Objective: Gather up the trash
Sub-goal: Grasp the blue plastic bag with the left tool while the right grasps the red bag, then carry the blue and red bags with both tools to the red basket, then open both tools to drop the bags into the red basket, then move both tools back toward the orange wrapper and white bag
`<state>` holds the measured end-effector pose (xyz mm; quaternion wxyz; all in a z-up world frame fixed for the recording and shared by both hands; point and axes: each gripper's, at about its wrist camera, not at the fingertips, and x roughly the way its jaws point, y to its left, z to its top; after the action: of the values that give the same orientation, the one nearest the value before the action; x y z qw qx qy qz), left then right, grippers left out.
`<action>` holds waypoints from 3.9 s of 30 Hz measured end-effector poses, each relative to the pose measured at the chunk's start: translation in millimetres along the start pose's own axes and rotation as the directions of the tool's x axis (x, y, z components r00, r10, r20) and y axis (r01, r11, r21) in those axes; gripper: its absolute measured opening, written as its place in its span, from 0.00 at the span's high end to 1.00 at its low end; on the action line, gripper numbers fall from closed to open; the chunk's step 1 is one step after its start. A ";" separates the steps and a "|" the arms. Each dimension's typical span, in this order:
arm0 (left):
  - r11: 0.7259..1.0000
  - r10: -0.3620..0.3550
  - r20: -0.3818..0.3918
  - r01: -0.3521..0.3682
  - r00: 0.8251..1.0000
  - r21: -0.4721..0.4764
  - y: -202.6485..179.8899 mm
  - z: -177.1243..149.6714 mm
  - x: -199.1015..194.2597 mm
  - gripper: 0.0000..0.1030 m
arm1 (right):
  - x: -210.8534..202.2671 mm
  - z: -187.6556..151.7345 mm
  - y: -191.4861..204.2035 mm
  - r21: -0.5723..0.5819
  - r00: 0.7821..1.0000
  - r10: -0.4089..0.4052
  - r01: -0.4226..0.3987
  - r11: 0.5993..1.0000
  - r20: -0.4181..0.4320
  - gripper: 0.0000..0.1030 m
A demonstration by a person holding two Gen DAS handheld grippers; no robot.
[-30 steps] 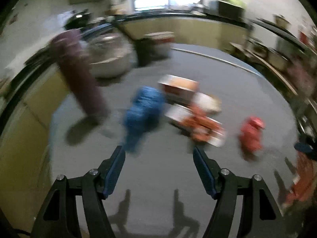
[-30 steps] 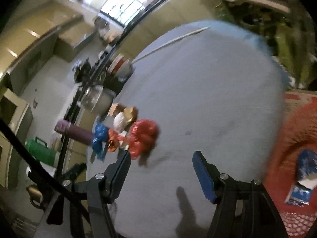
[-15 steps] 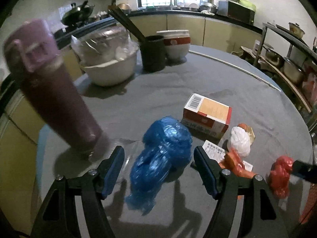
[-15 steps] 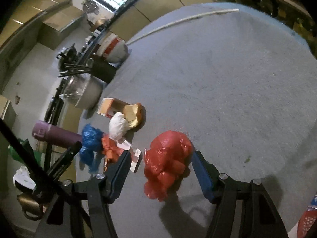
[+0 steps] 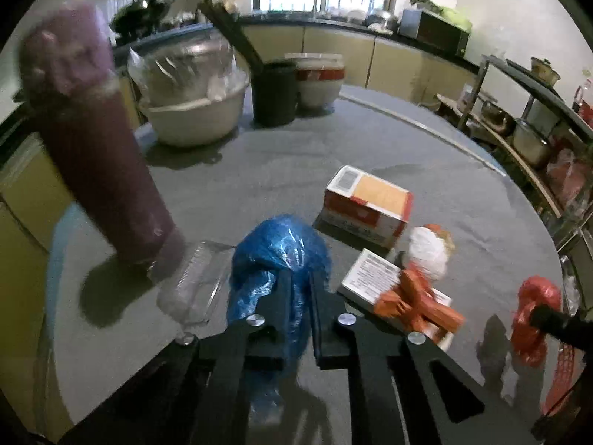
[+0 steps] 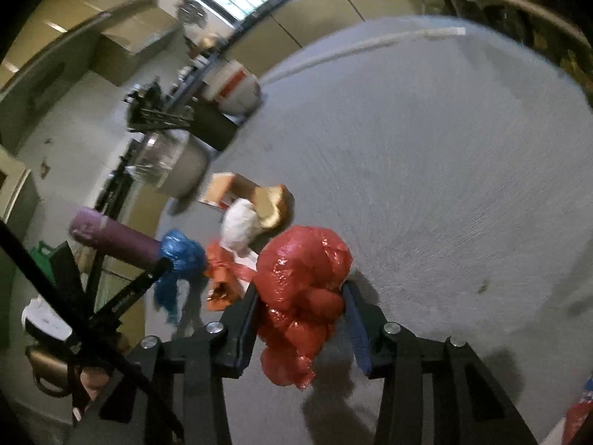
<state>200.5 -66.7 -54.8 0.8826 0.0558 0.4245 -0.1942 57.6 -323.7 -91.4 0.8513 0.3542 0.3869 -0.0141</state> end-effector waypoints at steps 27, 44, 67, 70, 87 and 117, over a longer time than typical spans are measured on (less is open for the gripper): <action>0.952 -0.236 0.161 0.196 0.958 0.234 -148.5 -75.7 -151.7 0.93 | -149.9 -58.1 -43.6 -0.041 0.979 0.072 -0.066 0.997 0.191 0.56; 0.805 -0.406 0.066 0.323 0.911 0.498 -297.8 -79.6 -173.3 0.93 | -257.4 -81.8 -154.8 0.160 0.925 -0.064 0.004 0.987 0.375 0.56; 0.467 -0.742 -0.076 0.595 0.666 0.654 -418.5 -109.2 -286.8 0.93 | -447.8 -167.5 -149.5 0.339 0.706 -0.317 0.114 0.934 0.633 0.56; 0.481 -0.739 -0.059 0.587 0.671 0.651 -407.4 -107.1 -288.9 0.93 | -445.3 -162.1 -137.2 0.313 0.710 -0.302 0.120 0.942 0.636 0.56; 0.762 -0.529 0.064 0.440 0.846 0.476 -303.7 -73.0 -227.7 0.94 | -407.3 -165.9 -216.5 0.455 0.777 -0.264 -0.033 0.890 0.572 0.56; 0.995 0.050 0.004 -0.049 0.999 -0.089 -0.8 -88.1 -116.3 0.50 | -149.3 -15.9 -68.4 0.133 0.973 -0.045 0.015 0.991 0.225 0.34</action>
<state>70.5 -9.8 -20.9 0.8900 0.0265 0.4286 -0.1535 -77.7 -402.5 -39.2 0.8646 0.3992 0.2907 -0.0926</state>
